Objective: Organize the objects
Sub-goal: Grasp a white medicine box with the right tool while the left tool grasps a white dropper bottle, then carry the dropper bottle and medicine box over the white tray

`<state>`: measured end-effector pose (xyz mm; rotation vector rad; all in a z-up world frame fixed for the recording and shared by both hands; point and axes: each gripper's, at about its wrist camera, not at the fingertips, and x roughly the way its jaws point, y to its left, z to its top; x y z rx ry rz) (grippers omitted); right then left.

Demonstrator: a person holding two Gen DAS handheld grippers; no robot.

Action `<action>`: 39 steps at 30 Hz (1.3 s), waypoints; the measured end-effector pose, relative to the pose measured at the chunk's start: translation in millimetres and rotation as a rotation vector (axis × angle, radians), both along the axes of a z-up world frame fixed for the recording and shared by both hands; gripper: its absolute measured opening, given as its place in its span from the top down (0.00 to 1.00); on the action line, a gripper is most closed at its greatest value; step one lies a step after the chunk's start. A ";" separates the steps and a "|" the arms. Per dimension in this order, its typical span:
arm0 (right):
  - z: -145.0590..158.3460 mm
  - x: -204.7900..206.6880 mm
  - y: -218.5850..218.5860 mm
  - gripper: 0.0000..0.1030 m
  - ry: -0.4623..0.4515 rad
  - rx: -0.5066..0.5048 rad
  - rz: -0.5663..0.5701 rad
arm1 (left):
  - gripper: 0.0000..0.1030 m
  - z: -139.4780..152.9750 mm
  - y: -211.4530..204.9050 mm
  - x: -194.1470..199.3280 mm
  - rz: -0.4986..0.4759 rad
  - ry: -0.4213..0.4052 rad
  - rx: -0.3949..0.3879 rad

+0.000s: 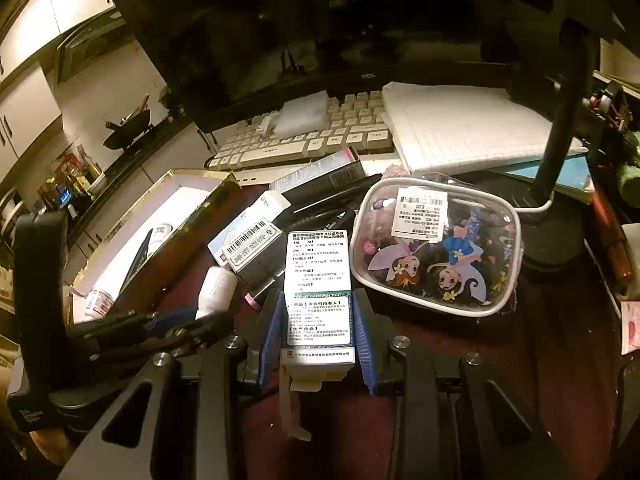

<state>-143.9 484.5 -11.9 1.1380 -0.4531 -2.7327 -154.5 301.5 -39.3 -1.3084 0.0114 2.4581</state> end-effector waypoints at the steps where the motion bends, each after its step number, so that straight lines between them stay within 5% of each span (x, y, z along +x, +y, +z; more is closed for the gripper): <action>1: 2.0 1.8 -1.1 0.67 0.006 0.001 0.000 | 0.79 1.3 -4.7 3.6 0.002 0.006 0.024; 16: 21.7 -3.5 -47.8 0.67 0.056 -0.054 0.123 | 0.79 32.8 -67.0 16.0 0.117 0.023 0.203; 24: 37.9 -23.8 -96.6 0.67 0.055 -0.113 0.261 | 0.79 64.7 -126.7 10.9 0.219 0.100 0.244; 31: 48.1 -69.0 -159.1 0.67 0.044 -0.115 0.372 | 0.79 66.7 -188.4 -20.0 0.376 0.117 0.269; 39: 22.7 -140.2 -213.5 0.67 -0.075 -0.087 0.325 | 0.79 44.0 -216.5 -56.9 0.431 0.014 0.228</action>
